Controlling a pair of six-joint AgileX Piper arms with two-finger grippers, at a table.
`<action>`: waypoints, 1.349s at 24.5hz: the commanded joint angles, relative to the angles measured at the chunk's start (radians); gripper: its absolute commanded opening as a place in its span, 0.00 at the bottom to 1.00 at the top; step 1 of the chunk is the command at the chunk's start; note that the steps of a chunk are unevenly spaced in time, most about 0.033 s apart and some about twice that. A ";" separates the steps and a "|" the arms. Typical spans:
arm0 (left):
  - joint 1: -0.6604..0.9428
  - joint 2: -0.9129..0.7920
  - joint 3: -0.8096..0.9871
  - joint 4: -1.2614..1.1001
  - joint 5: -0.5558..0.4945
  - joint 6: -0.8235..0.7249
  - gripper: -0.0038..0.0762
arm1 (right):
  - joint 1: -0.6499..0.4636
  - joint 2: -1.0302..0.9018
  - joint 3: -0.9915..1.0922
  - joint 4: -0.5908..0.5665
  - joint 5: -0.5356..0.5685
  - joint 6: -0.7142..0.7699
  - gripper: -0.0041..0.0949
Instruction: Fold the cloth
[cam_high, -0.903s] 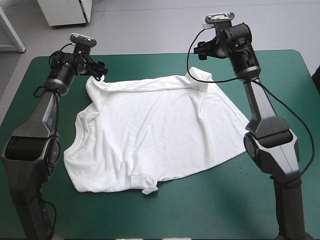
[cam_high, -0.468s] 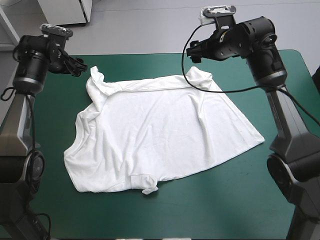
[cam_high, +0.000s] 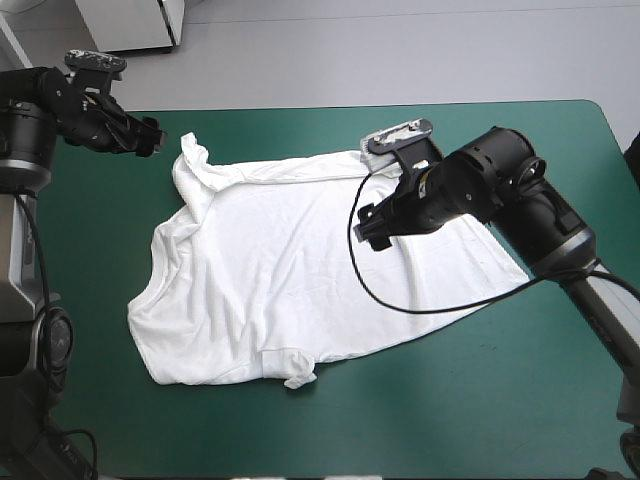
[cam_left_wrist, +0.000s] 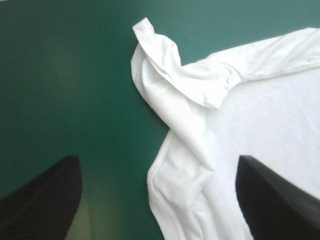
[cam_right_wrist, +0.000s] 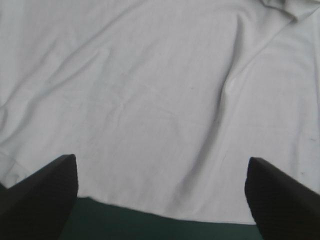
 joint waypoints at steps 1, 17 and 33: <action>-0.003 0.015 -0.027 -0.062 -0.026 0.002 0.73 | 0.060 -0.065 0.029 -0.016 -0.032 -0.011 0.88; -0.094 0.325 -0.027 0.014 -0.069 -0.007 0.69 | 0.344 -0.084 0.258 -0.016 -0.032 0.046 0.88; -0.113 0.471 -0.027 0.039 -0.036 0.000 0.05 | 0.554 0.199 0.187 -0.030 -0.199 -0.063 0.88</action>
